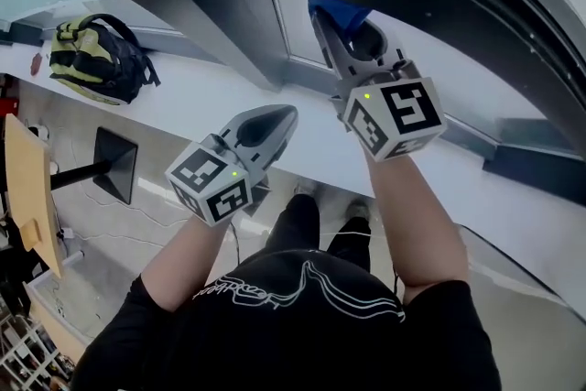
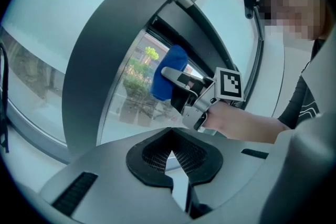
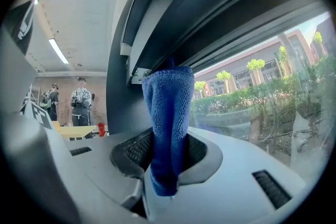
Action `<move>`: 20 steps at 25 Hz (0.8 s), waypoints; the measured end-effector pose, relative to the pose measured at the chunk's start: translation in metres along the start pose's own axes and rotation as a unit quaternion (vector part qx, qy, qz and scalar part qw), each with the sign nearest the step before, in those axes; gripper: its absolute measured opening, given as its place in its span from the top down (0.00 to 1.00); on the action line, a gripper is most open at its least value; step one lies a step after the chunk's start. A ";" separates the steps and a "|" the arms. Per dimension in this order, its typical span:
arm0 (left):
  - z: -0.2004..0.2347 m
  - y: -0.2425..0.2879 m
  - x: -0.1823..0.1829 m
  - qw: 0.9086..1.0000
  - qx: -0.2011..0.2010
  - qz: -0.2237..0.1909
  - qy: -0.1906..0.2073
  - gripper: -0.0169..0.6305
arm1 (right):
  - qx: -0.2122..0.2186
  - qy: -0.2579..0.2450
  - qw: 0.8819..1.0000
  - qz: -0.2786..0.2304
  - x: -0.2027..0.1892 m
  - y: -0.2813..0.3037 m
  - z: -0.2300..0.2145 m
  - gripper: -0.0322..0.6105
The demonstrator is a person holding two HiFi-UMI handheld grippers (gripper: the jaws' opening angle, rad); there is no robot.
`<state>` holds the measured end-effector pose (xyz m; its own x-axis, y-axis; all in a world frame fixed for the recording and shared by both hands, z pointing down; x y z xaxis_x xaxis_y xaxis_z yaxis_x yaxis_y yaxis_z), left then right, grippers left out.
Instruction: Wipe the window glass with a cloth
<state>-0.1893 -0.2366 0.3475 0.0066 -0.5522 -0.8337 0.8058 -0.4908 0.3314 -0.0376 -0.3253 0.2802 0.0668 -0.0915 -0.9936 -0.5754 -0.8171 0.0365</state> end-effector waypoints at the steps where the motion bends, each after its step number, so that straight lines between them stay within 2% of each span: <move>1: -0.005 0.003 -0.004 1.000 0.000 0.005 0.000 0.97 | -0.004 0.001 1.000 -0.001 -0.001 -0.008 -0.005 0.81; 8: -0.057 0.036 -0.022 0.999 -0.009 0.029 0.010 0.97 | -0.032 0.018 0.999 -0.021 0.001 -0.076 -0.045 0.81; 20: -0.145 0.109 -0.049 0.995 -0.068 0.067 0.028 0.97 | -0.117 0.021 0.993 -0.018 -0.005 -0.209 -0.127 0.81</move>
<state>-0.0161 -0.1659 0.3603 0.1496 -0.5657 -0.8109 0.8677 -0.3180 0.3820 0.1859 -0.2262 0.2914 0.1204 -0.0783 -0.9896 -0.3674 -0.9296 0.0288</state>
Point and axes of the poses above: the fingertips, and each gripper's own axes: y forward along the fingers, z to its left, x out of its top, the point moved 7 cm from there along -y, backward along the fingers, and after that the axes turned 5 degrees about x, right-handed, at the moved point
